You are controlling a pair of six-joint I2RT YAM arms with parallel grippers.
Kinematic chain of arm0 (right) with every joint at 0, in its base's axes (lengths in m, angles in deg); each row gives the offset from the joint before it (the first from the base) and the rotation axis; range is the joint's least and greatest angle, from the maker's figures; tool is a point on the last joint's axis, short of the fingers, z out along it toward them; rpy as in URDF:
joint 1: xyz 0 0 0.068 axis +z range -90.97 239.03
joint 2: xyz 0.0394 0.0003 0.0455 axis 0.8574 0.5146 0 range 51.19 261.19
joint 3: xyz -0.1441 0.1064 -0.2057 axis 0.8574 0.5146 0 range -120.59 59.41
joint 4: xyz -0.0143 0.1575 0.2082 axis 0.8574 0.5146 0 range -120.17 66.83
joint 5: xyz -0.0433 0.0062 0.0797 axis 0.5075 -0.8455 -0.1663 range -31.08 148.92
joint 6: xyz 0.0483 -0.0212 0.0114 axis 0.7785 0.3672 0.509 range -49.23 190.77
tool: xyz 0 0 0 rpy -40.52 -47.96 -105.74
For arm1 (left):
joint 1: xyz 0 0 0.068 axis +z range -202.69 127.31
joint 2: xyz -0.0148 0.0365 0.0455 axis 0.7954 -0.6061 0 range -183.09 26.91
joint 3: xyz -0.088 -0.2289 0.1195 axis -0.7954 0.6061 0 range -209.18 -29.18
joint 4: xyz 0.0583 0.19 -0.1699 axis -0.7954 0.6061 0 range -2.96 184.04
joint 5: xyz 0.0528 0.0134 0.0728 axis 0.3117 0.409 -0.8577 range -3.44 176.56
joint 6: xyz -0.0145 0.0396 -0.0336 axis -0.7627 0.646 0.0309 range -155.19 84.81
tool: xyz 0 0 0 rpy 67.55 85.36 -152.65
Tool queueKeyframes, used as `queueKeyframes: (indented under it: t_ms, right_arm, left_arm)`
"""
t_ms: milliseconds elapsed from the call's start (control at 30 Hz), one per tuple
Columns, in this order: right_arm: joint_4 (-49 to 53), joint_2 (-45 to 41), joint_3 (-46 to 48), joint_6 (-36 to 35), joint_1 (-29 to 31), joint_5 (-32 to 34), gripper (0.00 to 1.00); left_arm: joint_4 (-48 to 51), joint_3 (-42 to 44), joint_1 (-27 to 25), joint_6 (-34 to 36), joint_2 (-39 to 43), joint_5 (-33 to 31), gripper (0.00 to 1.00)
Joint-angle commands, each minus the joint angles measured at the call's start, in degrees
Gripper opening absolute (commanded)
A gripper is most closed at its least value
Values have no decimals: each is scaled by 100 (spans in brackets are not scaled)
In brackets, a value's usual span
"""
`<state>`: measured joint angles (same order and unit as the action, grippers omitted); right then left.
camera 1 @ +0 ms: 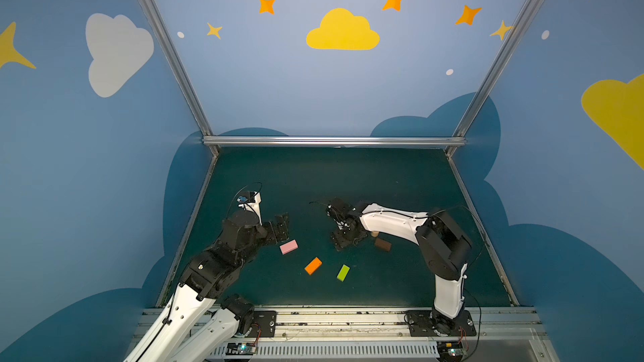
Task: Build the wood block tower
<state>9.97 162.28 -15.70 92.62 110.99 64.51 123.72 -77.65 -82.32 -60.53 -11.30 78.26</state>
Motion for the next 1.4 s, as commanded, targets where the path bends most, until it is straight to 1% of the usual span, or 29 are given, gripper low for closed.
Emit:
queueKeyframes:
  t_ms: [0,967,1133,1367]
  right_arm:
    - [132,-70,-146,43,24,52,83]
    - [117,-54,-208,87,15,78,83]
    - [143,-26,-205,91,18,107,82]
    - [156,13,-203,92,29,98,78]
  left_arm:
    - [40,67,36,62,34,-49,100]
    - [40,92,38,61,75,-48,100]
    - [40,95,36,53,73,-49,100]
    - [40,109,36,52,86,-49,100]
